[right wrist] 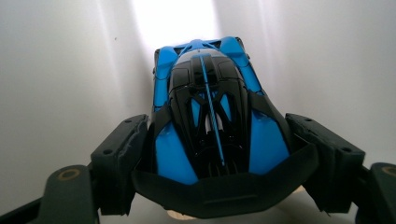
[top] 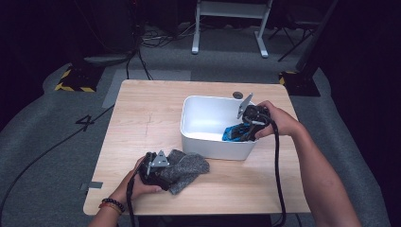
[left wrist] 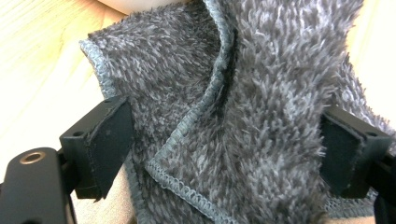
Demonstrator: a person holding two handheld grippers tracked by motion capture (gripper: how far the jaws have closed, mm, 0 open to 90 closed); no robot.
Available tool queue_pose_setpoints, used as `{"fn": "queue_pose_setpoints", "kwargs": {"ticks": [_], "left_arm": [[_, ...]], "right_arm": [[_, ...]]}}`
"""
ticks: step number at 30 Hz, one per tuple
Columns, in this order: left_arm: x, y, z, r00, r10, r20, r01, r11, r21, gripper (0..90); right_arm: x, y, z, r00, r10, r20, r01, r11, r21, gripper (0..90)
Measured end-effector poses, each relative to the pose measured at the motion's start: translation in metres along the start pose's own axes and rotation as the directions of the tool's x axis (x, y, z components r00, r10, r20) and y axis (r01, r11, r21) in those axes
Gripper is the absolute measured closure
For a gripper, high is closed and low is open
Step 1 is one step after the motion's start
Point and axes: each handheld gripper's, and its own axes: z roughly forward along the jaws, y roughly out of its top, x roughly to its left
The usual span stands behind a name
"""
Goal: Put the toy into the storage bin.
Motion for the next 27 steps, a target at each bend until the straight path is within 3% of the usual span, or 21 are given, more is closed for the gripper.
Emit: {"fn": "queue_pose_setpoints", "kwargs": {"ticks": [5,8,9,27], "left_arm": [[0.000,0.000,0.000,1.0000,-0.001,0.000,0.001,1.0000,0.000,14.2],[0.000,0.000,0.000,1.0000,-0.001,0.000,0.001,1.0000,0.000,14.2],[0.000,0.000,0.000,1.0000,-0.002,0.001,0.002,1.0000,0.000,14.2],[0.000,0.000,0.000,1.0000,0.000,-0.002,0.000,1.0000,0.001,14.1]], "right_arm": [[-0.001,-0.002,0.000,0.9999,0.014,-0.002,-0.014,1.000,-0.010,23.8],[0.000,-0.002,-0.005,0.9996,0.024,0.013,-0.023,0.998,-0.051,22.1],[0.001,-0.003,-0.010,0.9994,0.034,-0.001,-0.034,0.996,-0.088,25.8],[0.003,-0.005,-0.013,0.9989,0.041,0.023,-0.037,0.989,-0.140,24.1]]}}
